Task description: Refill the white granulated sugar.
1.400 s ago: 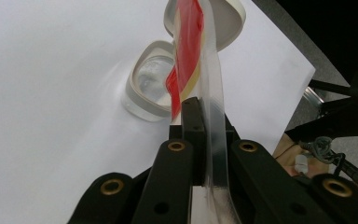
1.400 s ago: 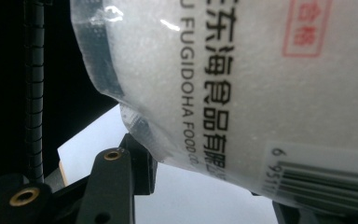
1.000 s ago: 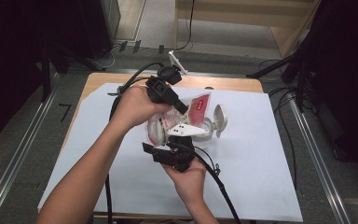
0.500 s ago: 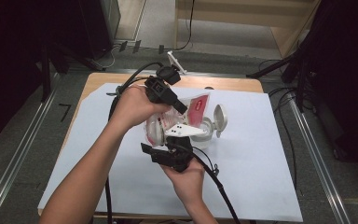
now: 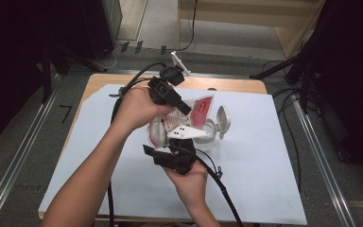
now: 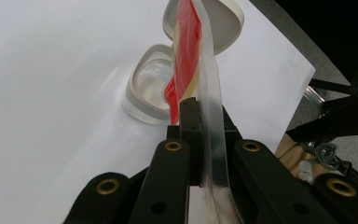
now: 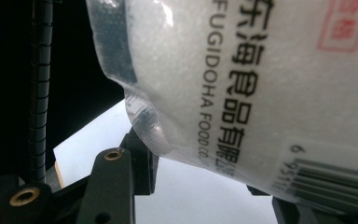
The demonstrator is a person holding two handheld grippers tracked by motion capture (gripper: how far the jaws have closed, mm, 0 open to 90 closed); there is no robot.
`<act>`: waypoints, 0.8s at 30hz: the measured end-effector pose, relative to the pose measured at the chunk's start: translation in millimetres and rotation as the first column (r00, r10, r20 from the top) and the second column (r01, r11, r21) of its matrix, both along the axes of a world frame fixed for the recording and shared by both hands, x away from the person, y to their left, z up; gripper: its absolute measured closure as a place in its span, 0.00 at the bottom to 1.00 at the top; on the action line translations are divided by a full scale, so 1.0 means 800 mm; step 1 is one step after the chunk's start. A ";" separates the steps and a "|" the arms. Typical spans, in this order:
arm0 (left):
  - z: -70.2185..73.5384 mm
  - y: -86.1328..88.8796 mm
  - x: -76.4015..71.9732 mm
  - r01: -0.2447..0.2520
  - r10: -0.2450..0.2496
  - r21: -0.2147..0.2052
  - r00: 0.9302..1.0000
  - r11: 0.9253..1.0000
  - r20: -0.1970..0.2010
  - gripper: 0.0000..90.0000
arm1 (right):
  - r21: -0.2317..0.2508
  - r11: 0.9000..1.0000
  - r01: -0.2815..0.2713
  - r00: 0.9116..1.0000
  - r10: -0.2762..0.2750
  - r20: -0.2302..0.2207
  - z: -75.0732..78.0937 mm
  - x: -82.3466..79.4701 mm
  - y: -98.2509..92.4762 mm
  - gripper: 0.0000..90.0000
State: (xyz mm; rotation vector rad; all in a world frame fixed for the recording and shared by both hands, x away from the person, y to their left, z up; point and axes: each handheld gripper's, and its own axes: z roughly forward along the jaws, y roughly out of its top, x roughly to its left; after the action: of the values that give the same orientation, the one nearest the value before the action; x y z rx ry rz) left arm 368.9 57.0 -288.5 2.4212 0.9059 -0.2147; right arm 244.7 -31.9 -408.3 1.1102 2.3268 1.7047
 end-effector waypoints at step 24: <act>0.002 -0.006 -0.001 0.005 -0.005 0.013 1.000 1.000 0.006 0.98 | 0.012 1.000 0.004 1.000 -0.004 0.000 0.001 -0.001 -0.003 0.62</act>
State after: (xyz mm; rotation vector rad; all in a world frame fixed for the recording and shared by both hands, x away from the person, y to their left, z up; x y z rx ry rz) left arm 367.9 52.4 -286.7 2.4352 0.9015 -0.2041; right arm 244.3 -34.0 -407.9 1.1155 2.3162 1.7195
